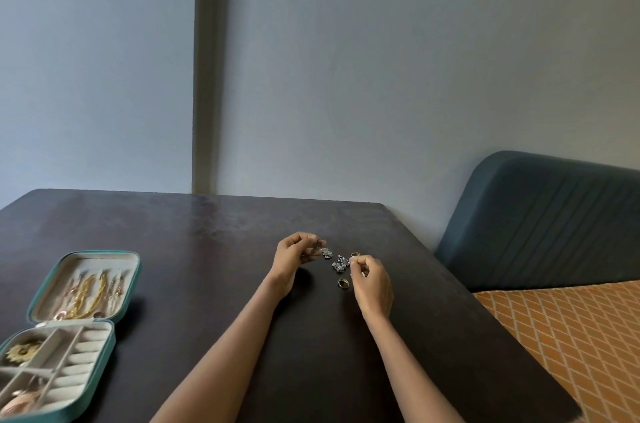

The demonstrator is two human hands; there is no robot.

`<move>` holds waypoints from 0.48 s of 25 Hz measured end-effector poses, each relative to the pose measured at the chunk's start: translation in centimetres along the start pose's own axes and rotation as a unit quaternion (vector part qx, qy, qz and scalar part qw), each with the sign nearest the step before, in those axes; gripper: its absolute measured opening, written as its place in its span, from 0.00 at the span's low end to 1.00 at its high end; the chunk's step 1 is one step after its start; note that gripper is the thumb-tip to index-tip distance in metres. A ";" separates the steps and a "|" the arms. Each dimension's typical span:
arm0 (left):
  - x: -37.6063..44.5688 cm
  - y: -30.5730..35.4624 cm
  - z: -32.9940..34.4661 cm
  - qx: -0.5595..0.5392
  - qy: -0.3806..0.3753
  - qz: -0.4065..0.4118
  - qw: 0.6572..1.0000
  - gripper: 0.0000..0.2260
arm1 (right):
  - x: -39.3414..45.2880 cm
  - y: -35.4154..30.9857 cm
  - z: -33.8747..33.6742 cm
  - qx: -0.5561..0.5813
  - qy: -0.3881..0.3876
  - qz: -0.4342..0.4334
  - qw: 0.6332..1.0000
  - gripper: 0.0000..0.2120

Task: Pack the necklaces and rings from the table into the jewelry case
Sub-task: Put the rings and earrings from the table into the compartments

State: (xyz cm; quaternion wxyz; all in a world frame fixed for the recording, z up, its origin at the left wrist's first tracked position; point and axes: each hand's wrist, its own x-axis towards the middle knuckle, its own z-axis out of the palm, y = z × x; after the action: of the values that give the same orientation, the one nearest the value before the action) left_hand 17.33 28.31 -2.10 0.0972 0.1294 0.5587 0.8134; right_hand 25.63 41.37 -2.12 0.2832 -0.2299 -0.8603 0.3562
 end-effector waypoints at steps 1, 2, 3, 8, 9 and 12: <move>0.0 0.1 -0.1 -0.032 -0.001 -0.006 0.999 0.09 | 0.6 -0.2 0.1 -0.006 -0.002 -0.015 1.000 0.07; 0.0 0.2 -0.2 -0.053 -0.001 -0.009 0.999 0.08 | 1.4 -0.3 0.3 -0.017 -0.011 -0.032 0.999 0.07; 0.1 0.2 -0.4 -0.068 -0.002 -0.010 0.998 0.08 | 2.3 -0.6 0.7 -0.030 -0.026 -0.044 0.998 0.07; 0.9 -0.7 -0.9 -0.118 0.012 -0.012 0.993 0.03 | 6.3 -1.8 2.4 -0.103 -0.126 -0.059 0.985 0.08; 1.0 -0.7 -1.0 -0.124 0.010 -0.011 0.992 0.04 | 6.6 -1.9 2.6 -0.123 -0.131 -0.062 0.982 0.08; 1.0 -0.7 -1.1 -0.117 -0.003 -0.002 0.993 0.05 | 7.2 -2.1 3.2 -0.166 -0.139 -0.064 0.974 0.08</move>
State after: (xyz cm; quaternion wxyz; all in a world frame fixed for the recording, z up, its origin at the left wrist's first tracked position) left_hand 16.01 27.96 -3.05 0.1146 0.1188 0.4595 0.8727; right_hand 17.87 42.79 -0.11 0.1413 -0.1665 -0.9512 0.2179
